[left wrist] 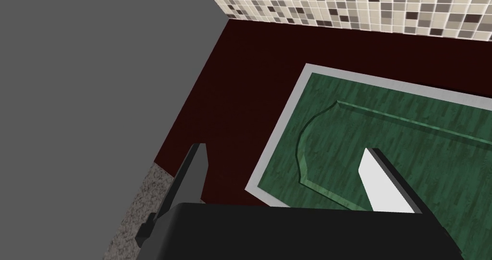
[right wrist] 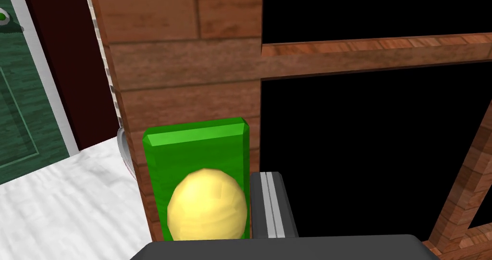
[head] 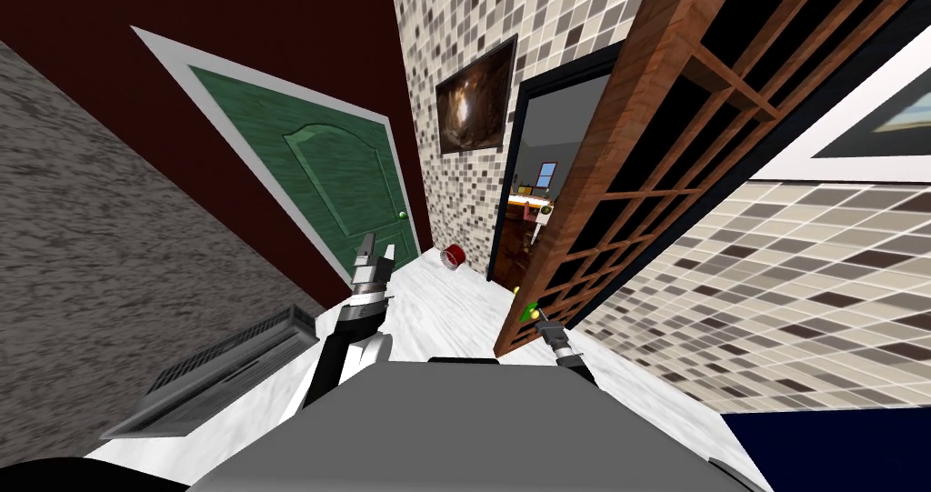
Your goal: Pull the door open
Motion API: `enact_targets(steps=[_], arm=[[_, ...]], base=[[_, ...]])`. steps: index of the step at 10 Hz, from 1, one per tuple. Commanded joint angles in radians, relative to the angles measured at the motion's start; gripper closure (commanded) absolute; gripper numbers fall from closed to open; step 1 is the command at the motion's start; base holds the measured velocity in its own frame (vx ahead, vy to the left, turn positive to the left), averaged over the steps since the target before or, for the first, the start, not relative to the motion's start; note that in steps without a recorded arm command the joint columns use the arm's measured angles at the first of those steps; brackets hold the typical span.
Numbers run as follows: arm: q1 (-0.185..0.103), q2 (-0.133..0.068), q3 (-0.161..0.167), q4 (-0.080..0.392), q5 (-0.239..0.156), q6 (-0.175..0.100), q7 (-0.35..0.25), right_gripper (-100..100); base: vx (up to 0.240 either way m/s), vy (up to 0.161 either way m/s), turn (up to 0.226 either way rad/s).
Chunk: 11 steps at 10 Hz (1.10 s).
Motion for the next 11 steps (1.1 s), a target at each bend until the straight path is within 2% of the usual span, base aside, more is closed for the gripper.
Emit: enact_targets(steps=[1, 2, 4, 8, 9, 10, 11], arm=[[0.001, 0.003, 0.003, -0.002, 0.002, -0.002, 0.000, 100], [0.014, -0.007, 0.014, 0.007, 0.010, -0.031, -0.011, -100], [0.033, -0.016, 0.034, 0.017, 0.022, -0.072, -0.025, -100], [0.081, -0.039, 0.082, 0.042, 0.055, -0.175, -0.060, -100], [0.081, -0.039, 0.082, 0.042, 0.055, -0.175, -0.060, -100], [0.094, -0.045, 0.094, 0.049, 0.063, -0.201, -0.069, -100], [0.094, -0.045, 0.094, 0.049, 0.063, -0.201, -0.069, -100]], base=[[0.000, 0.000, 0.000], [-0.018, -0.013, 0.029], [-0.051, -0.039, 0.018], [-0.066, -0.041, 0.026], [-0.037, -0.046, 0.011], [-0.027, -0.034, 0.029], [-0.014, -0.026, 0.005]])
